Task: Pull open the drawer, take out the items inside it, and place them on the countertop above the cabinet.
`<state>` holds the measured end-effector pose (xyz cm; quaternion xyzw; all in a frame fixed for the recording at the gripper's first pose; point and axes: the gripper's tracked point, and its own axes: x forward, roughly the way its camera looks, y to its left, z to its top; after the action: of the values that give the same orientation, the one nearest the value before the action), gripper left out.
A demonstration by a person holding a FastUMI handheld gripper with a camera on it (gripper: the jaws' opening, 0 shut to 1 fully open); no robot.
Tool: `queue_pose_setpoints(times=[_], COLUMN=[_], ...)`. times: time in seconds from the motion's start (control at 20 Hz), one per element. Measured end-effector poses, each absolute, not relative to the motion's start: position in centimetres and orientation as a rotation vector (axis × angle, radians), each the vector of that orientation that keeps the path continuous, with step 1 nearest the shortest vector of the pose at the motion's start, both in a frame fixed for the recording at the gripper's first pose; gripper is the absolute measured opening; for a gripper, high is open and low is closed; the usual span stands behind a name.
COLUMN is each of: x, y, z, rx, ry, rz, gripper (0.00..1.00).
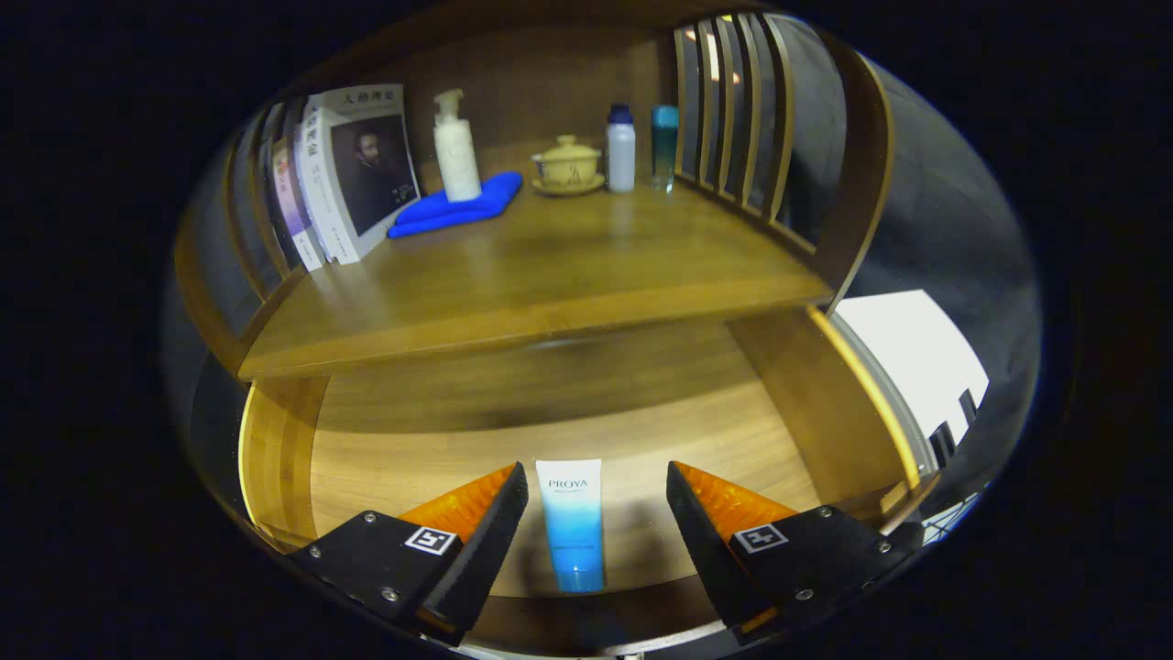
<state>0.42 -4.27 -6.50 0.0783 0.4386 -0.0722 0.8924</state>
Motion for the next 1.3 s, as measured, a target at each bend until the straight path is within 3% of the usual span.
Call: queue_pose_setpoints(times=[0.6, 0.7, 0.9, 1.15, 1.3], x=[-0.7, -0.3, -0.2, 1.4, 2.9], y=[-3.4, -3.7, -4.3, -3.5, -3.1], z=[-12.2, -12.2, -12.8, -12.3, -10.6], rx=[0.206, 0.212, 0.19, 0.21, 0.147], ry=[1.172, 1.16, 1.159, 1.075, 0.958], rz=[-0.168, -0.186, -0.215, -0.16, -0.114], gripper=[0.94, 0.9, 0.65, 0.51, 0.5])
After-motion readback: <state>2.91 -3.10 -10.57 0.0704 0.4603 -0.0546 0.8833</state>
